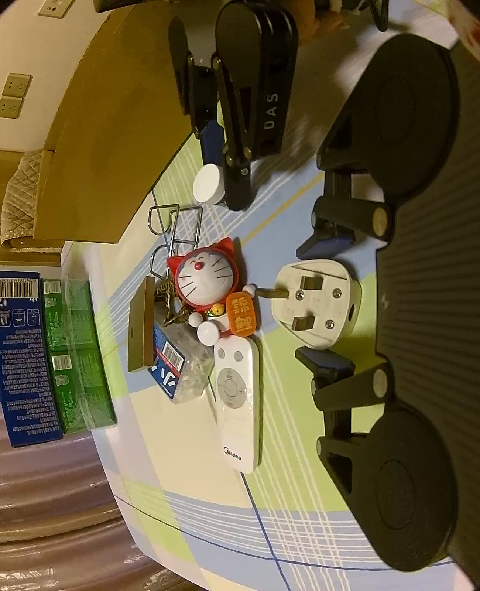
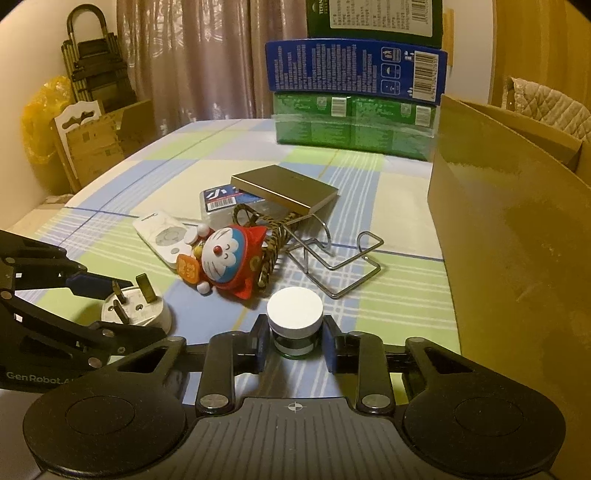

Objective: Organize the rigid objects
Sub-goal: 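Grasp the white three-pin plug with left tool while right tool grasps the white-lidded jar, then carry the plug and jar with both tools into the cardboard box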

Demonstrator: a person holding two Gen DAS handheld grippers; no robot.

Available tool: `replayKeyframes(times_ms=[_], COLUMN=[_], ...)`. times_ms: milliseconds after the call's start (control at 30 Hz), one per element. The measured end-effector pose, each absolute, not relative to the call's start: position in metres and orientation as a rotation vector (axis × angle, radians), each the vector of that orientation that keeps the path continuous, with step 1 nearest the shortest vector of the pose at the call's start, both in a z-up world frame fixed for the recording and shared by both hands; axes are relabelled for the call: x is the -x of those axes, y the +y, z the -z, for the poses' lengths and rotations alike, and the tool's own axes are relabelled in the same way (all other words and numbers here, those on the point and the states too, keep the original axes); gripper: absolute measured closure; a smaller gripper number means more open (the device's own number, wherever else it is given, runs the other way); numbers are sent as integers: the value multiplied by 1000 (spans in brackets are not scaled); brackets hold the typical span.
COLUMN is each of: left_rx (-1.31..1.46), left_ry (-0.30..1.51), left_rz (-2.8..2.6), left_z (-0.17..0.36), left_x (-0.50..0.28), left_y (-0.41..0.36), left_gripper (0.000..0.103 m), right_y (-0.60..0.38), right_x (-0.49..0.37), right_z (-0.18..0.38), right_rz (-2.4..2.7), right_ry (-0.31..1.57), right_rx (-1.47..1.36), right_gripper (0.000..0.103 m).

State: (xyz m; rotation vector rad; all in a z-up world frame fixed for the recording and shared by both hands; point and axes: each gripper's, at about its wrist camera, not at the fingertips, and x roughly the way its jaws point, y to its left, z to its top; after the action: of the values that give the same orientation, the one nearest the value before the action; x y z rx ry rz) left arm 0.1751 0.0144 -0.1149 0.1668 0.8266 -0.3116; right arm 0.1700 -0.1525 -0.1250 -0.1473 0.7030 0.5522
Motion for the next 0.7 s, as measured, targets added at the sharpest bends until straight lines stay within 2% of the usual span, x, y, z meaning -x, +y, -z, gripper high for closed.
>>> replayKeyframes(times_ms=[400, 700], left_rx=[-113, -71], left_ry=[851, 811], left_rz=[269, 208], left_z=[107, 70], left_x=[-171, -158], left_y=[16, 16], left_gripper=[59, 59], right_y=[-156, -167], right_x=[-155, -129], right_z=[111, 78], right_rz=[-542, -510], right_ry=[684, 663], right_rx=[154, 134], right_gripper=[77, 77])
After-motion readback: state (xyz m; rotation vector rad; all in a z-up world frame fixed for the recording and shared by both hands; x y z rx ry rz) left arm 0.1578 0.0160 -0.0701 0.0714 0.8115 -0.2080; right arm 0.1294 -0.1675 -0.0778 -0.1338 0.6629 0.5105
